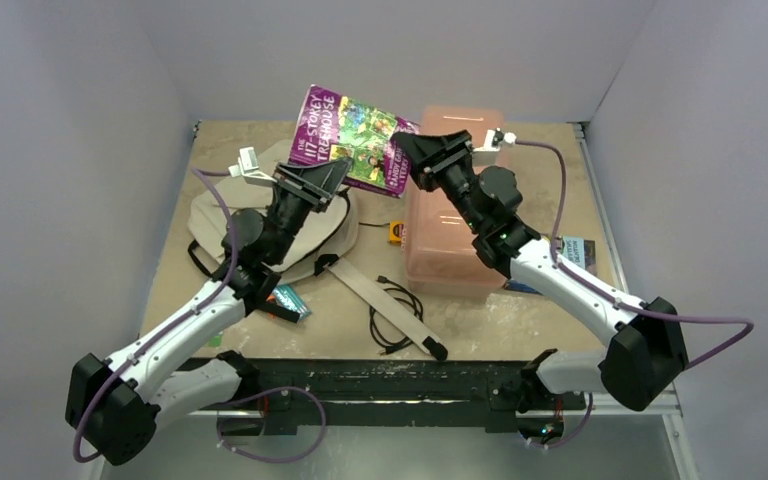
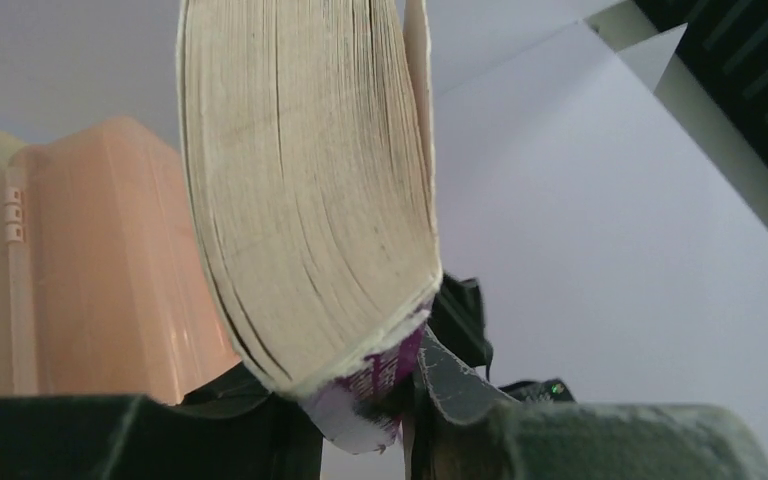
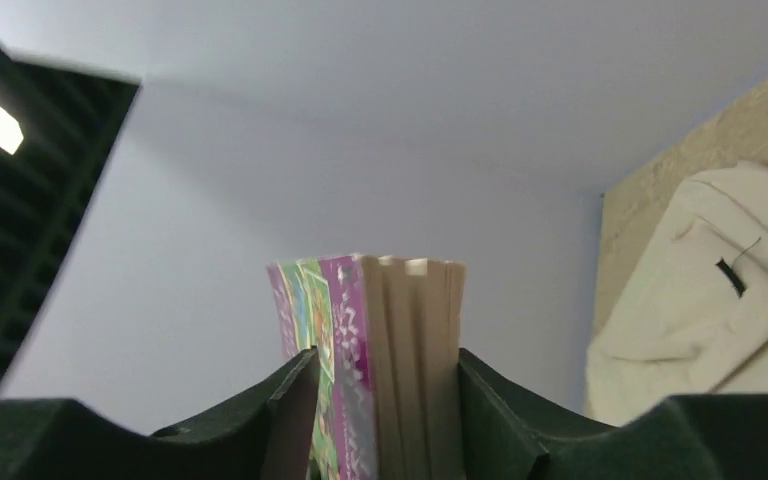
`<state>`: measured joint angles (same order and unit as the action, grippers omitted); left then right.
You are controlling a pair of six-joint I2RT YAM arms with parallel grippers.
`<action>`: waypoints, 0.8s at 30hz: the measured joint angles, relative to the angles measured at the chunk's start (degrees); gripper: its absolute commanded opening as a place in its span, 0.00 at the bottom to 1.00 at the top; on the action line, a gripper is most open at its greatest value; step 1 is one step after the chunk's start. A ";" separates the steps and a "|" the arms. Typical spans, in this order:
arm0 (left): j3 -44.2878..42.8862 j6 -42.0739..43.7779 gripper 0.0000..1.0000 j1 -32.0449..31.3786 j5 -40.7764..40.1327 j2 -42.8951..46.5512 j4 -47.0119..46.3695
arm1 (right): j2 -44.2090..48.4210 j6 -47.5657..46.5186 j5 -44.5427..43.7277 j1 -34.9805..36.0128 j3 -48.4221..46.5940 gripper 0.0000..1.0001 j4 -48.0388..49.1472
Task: Pack the student bag
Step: Pick up the book from the center of the board.
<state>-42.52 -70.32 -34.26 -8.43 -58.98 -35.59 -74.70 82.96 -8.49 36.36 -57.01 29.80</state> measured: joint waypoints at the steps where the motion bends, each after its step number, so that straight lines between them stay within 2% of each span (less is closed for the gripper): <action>1: 0.35 1.27 0.00 0.68 1.46 0.70 0.48 | 0.00 -3.23 3.08 -0.28 0.07 0.80 0.39; 3: 0.72 3.61 0.00 3.76 7.91 2.27 2.36 | 0.00 -10.97 10.36 -0.31 -0.52 0.96 0.04; 4: 0.74 4.07 0.00 6.08 12.52 2.97 3.56 | -0.02 -16.81 15.10 -0.20 -1.88 0.98 -2.47; 8: -2.19 7.28 0.00 17.70 35.10 4.28 9.75 | 0.11 -41.00 33.22 0.31 -8.15 0.99 -17.79; 10: -6.97 12.15 0.00 20.33 44.15 3.98 16.15 | 0.57 -48.04 37.83 0.39 -8.96 0.99 -23.50; 13: -15.65 23.56 0.00 20.85 55.76 3.96 29.64 | 1.57 -58.01 47.23 0.42 -8.98 0.99 -32.17; 17: -21.94 38.99 0.00 20.68 69.13 6.12 48.04 | 2.71 -65.66 56.28 0.46 -8.98 0.99 -37.35; 20: -22.27 46.03 0.00 20.33 75.06 7.28 57.72 | 4.74 -68.50 60.57 -0.26 -8.96 0.99 -39.52; 24: -19.98 48.26 0.00 20.22 79.67 7.04 60.87 | 10.14 -65.99 65.68 -3.48 -6.86 0.99 -35.30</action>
<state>-62.50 -22.06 -14.04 71.24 -51.94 25.28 -64.55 16.97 57.19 32.88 -63.88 -5.50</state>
